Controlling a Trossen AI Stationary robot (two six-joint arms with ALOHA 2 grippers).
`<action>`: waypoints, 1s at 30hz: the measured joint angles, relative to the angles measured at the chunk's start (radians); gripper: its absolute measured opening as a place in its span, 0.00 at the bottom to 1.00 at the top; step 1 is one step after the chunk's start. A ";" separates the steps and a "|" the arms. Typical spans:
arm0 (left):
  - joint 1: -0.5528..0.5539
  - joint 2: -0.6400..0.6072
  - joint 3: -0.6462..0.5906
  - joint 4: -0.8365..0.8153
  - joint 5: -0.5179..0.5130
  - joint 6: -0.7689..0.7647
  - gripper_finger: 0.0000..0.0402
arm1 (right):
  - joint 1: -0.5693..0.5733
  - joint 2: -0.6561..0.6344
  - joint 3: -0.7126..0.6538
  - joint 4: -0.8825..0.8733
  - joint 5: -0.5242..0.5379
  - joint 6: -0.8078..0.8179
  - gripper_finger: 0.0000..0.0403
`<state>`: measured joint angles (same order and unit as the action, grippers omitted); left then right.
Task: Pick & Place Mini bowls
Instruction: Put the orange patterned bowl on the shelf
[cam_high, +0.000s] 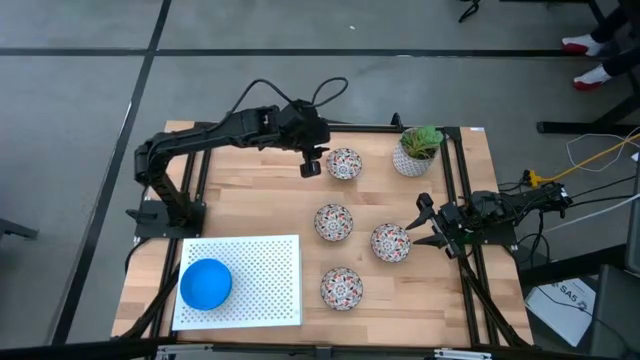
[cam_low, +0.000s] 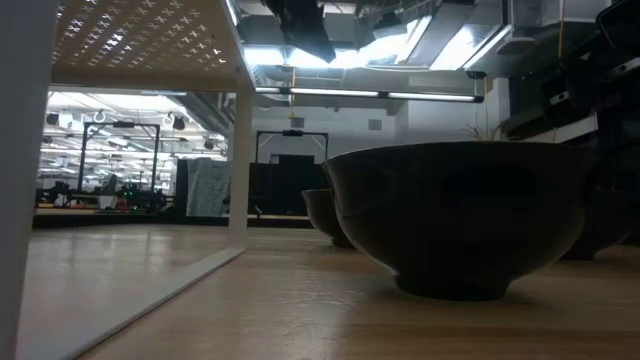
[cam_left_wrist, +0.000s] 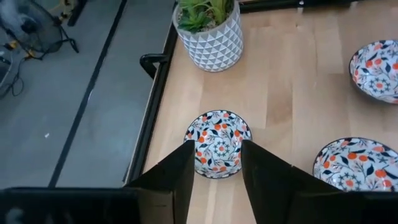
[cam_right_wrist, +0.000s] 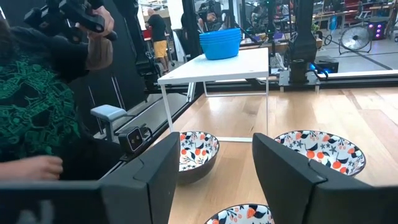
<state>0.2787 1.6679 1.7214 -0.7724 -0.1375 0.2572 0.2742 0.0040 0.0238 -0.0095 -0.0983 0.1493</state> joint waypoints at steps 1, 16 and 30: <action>0.002 0.003 0.000 -0.003 0.005 0.007 0.31 | 0.000 0.000 0.000 0.000 0.000 0.000 0.50; 0.034 0.241 0.000 -0.001 0.109 0.082 0.30 | 0.000 0.000 0.000 0.000 0.000 0.000 0.50; 0.024 0.401 0.000 0.017 0.105 0.199 0.28 | 0.000 0.000 0.000 0.000 0.000 0.000 0.50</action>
<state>0.3029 2.0686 1.7214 -0.7552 -0.0326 0.4564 0.2742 0.0044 0.0238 -0.0093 -0.0982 0.1493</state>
